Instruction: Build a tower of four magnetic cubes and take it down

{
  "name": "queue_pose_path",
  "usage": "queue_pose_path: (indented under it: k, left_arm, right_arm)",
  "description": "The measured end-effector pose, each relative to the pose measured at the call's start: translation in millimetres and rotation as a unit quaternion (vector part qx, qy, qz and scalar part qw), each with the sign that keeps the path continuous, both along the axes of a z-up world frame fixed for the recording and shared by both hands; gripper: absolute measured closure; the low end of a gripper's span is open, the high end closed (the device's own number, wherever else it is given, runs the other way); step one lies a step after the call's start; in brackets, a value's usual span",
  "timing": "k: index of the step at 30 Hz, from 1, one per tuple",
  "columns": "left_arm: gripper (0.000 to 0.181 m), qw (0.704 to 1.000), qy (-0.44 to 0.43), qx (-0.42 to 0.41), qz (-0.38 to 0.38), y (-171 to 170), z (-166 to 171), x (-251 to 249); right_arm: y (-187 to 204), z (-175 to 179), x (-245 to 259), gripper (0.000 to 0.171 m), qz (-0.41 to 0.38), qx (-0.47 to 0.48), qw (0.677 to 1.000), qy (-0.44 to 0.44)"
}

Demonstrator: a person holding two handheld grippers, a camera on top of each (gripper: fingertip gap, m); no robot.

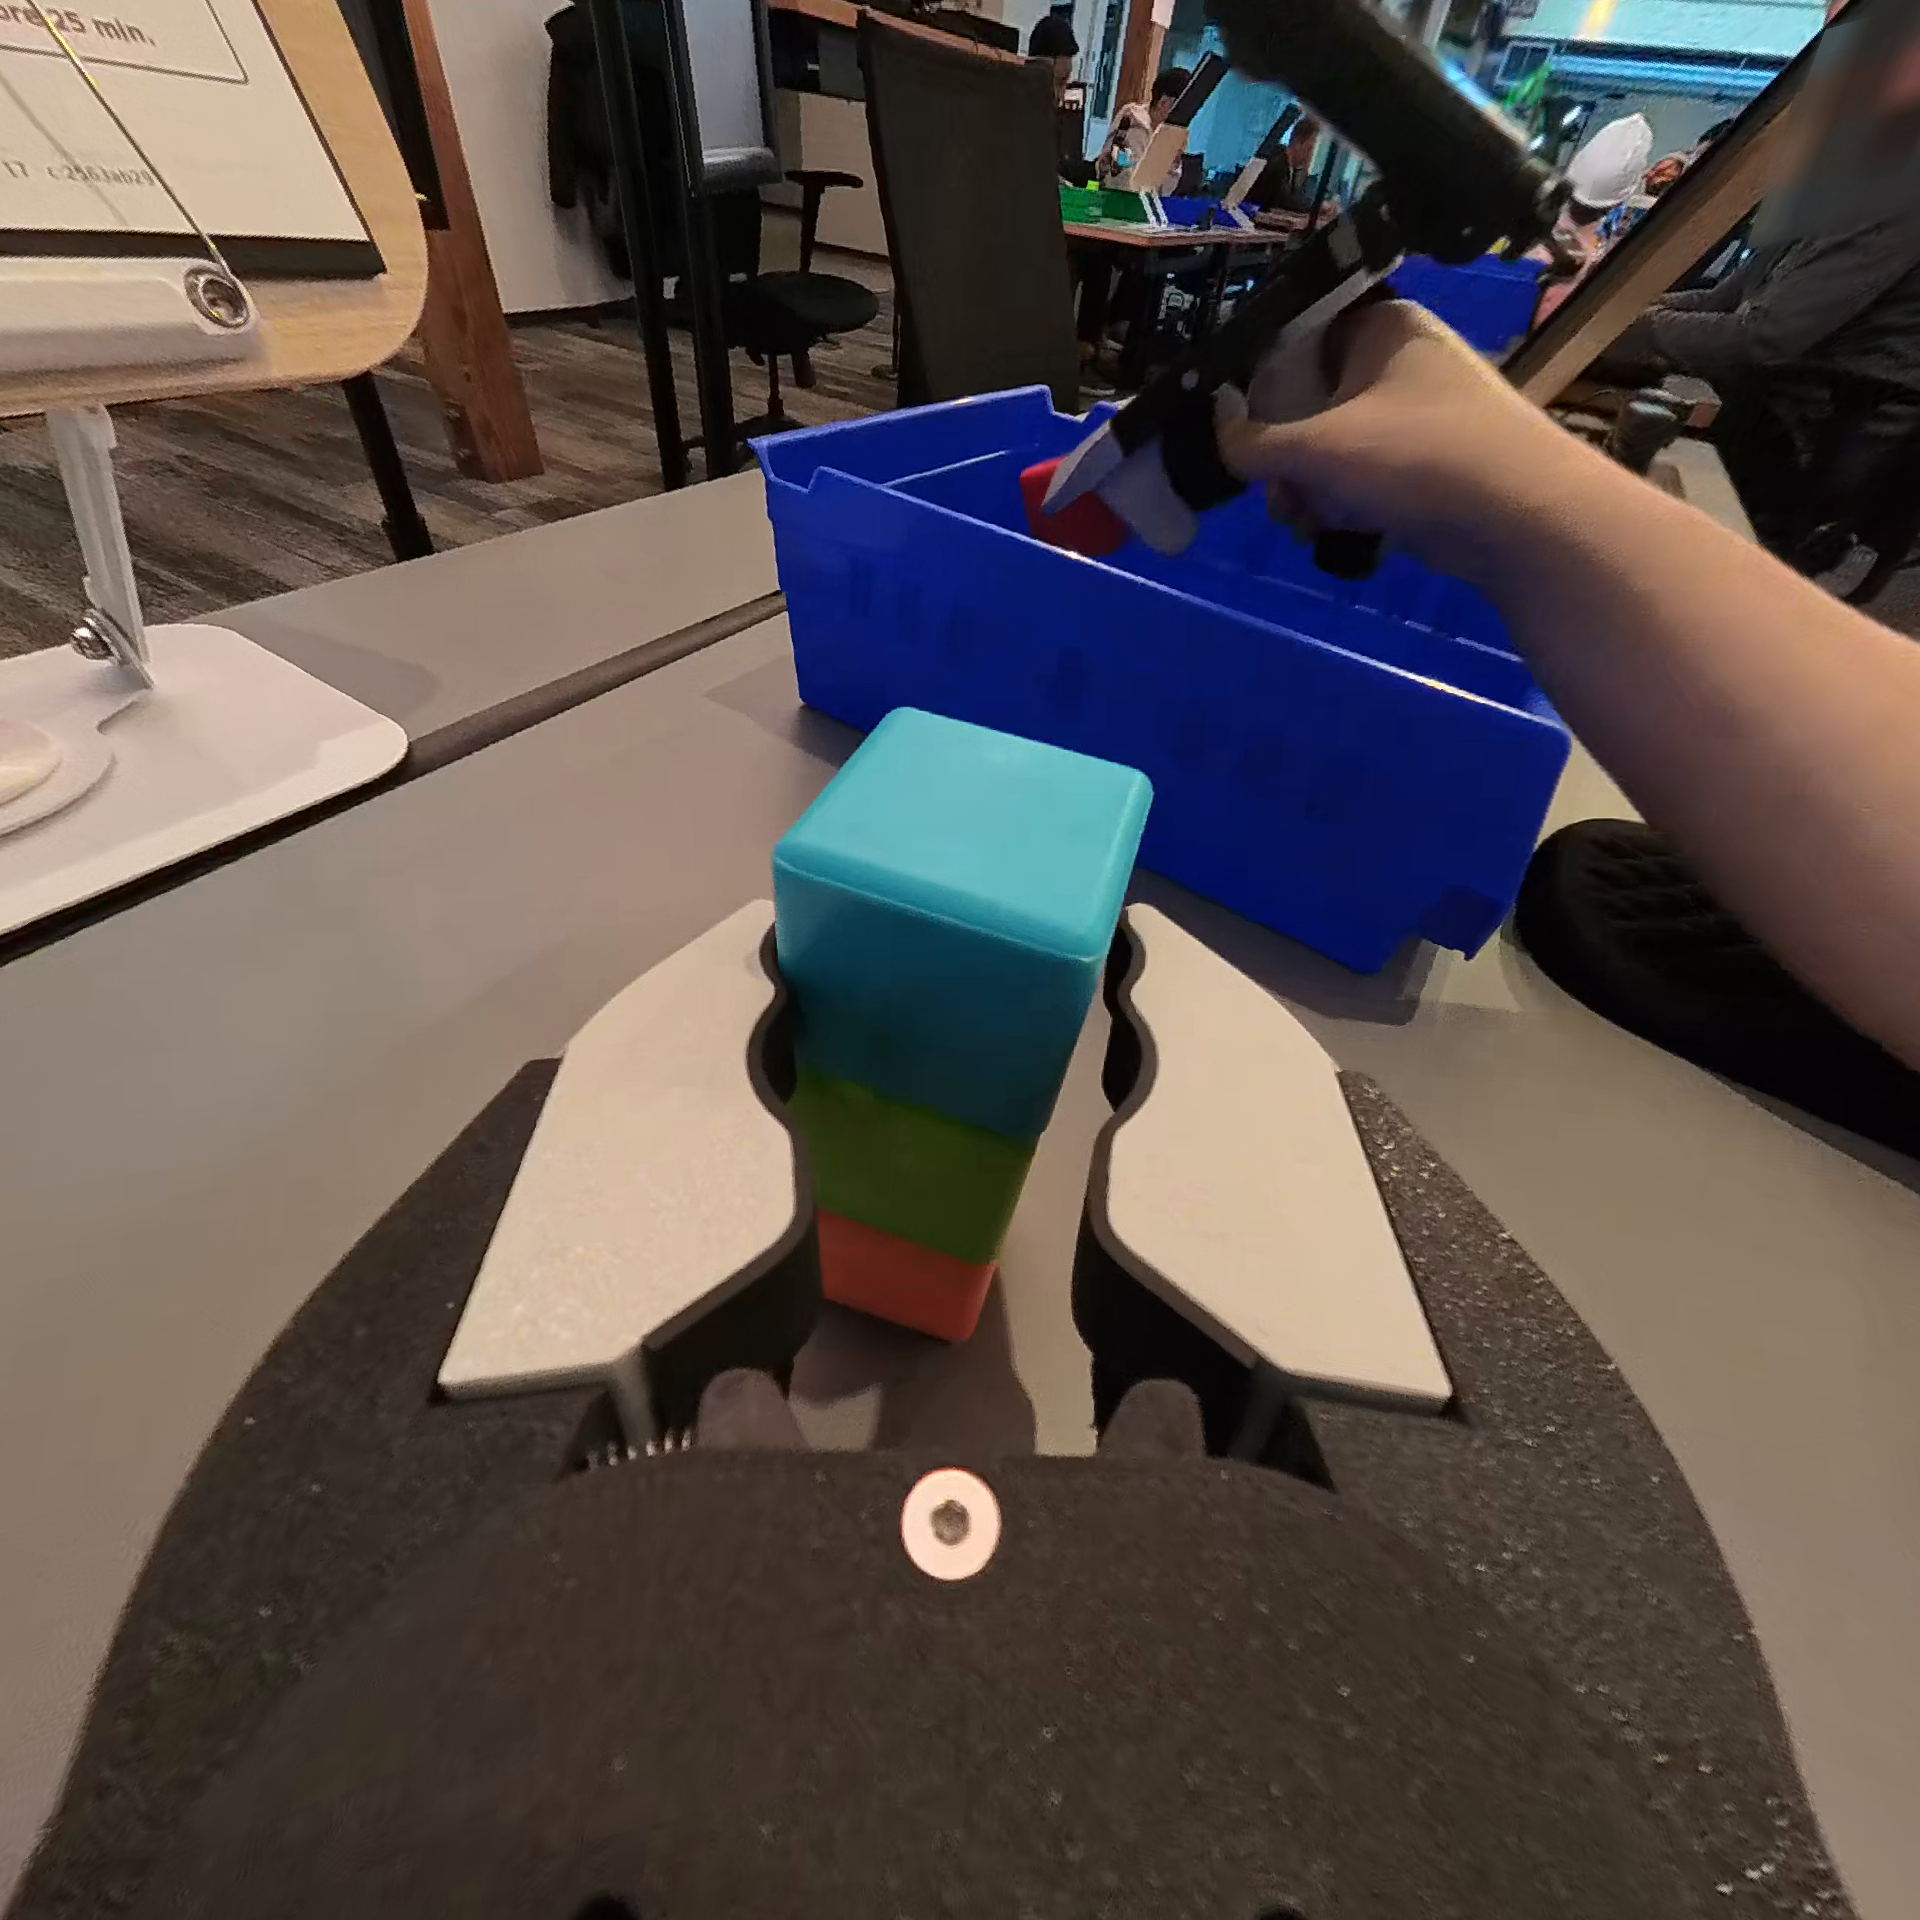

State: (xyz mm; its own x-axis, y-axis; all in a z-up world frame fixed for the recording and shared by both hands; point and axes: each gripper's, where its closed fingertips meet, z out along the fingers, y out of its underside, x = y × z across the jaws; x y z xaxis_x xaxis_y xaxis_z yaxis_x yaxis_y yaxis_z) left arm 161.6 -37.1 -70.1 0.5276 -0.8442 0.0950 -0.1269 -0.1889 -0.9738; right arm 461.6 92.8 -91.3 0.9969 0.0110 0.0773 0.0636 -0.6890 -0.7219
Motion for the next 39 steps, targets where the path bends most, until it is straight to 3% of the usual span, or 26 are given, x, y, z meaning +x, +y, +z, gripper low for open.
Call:
queue_pose_path:
  k: [8, 19, 27, 31, 36, 39]
  left_arm:
    - [0.124, 1.000, -0.002, -0.004, -0.004, 1.0, -0.2, 1.4]
    - [0.124, 1.000, 0.001, -0.007, -0.008, 2.2, -0.2, -1.7]
    - [0.124, 1.000, -0.002, -0.010, -0.008, 2.0, 0.1, -3.9]
    - [0.104, 0.999, -0.018, -0.034, -0.003, 0.0, -0.9, -6.5]
    - [0.099, 0.998, 0.036, -0.044, 0.007, -5.0, -24.1, -8.9]
    - [0.101, 0.997, 0.062, -0.048, 0.017, -2.9, -31.5, -9.4]
  right_arm:
    - [7.6, -37.9, 7.3, 0.119, -0.021, -0.049, 0.997, -0.050]
    - [-9.8, -58.1, 3.3, 0.111, -0.004, -0.124, 0.990, -0.065]
    - [-10.2, -13.1, -16.2, 0.109, 0.033, -0.066, 0.997, -0.036]
    - [-12.7, 20.8, -34.4, 0.108, 0.069, -0.025, 0.997, -0.032]
    - [-21.4, 69.6, -81.4, 0.109, 0.155, 0.036, 0.986, -0.042]
    - [-36.2, 93.5, -131.3, 0.110, 0.246, 0.063, 0.967, -0.029]
